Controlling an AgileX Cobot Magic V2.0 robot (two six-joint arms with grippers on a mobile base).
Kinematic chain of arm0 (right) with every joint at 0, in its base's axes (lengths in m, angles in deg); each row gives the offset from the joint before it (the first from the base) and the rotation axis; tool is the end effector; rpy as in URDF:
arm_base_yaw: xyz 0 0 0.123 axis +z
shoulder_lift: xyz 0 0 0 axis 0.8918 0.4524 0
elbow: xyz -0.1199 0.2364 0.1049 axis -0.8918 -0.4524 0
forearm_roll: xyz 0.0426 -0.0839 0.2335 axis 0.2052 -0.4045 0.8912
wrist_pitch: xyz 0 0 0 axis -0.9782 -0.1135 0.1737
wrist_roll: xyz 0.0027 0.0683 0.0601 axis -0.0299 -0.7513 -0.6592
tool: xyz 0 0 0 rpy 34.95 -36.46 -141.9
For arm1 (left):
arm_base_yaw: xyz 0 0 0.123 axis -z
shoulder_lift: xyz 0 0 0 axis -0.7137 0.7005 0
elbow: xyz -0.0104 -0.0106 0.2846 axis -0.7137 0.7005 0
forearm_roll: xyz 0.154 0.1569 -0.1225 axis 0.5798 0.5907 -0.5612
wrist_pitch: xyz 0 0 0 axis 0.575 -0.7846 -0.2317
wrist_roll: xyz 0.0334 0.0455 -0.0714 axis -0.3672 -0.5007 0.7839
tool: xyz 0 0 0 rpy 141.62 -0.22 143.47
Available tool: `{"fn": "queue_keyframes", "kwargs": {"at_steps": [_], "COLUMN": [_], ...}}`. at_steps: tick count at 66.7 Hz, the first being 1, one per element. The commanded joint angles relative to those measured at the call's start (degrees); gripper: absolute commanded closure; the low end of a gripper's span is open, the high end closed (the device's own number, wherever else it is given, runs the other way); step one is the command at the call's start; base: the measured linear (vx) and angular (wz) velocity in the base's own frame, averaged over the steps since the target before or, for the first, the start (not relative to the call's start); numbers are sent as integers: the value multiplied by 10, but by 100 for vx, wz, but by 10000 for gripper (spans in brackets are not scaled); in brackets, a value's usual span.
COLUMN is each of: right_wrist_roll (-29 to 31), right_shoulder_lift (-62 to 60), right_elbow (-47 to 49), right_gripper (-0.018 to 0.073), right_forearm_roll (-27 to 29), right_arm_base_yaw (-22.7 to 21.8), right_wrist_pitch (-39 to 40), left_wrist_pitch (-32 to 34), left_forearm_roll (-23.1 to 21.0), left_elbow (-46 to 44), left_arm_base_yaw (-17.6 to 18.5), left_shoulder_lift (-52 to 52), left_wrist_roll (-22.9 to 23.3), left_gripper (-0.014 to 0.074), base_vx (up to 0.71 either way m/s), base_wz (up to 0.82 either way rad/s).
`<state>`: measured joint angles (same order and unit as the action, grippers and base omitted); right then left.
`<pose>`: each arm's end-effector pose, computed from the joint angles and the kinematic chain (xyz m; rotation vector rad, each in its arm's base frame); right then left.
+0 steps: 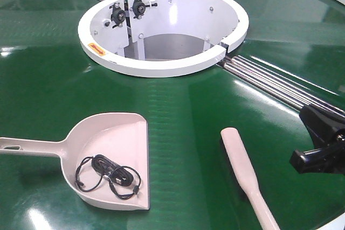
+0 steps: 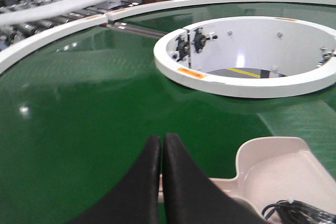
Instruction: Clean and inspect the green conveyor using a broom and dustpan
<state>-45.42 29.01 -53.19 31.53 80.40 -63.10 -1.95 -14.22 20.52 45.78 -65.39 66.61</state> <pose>0.1468 0.0431 0.2670 -0.1938 1.7271 0.2389 0.0670 0.0008 0.2810 0.0513 1.7391 0.0555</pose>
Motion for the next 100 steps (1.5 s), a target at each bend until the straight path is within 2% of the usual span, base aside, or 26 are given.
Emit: {"fn": "queue_keyframes", "kwargs": {"at_steps": [1,9,16,20,26,100], "right_wrist_roll": [6,6,6,6,6,8], "right_shoulder_lift": [-3,-3,-3,-3,-3,-22], "right_elbow": [16,16,16,16,16,16], "right_gripper": [564,564,564,564,564,564], "right_forearm_roll": [-4,-4,-4,-4,-4,-6], "right_arm_base_yaw": [-2,-2,-2,-2,-2,-4], "right_wrist_pitch": [43,43,43,43,41,41], "left_wrist_pitch": [107,204,259,196,182,181], "left_forearm_roll": [-15,-7,-7,-6,-6,-6], "left_elbow": [41,143,225,224,226,224], "left_arm_base_yaw": [-17,-24,-24,-24,-23,-23], "left_shoulder_lift": [-2,-51,-111,-153,-154,-154], "left_wrist_roll": [5,5,7,10,10,10], "left_gripper": [620,620,620,620,620,619], "base_vx": [0,0,0,0,0,0], "base_wz": [0,0,0,0,0,0]}}
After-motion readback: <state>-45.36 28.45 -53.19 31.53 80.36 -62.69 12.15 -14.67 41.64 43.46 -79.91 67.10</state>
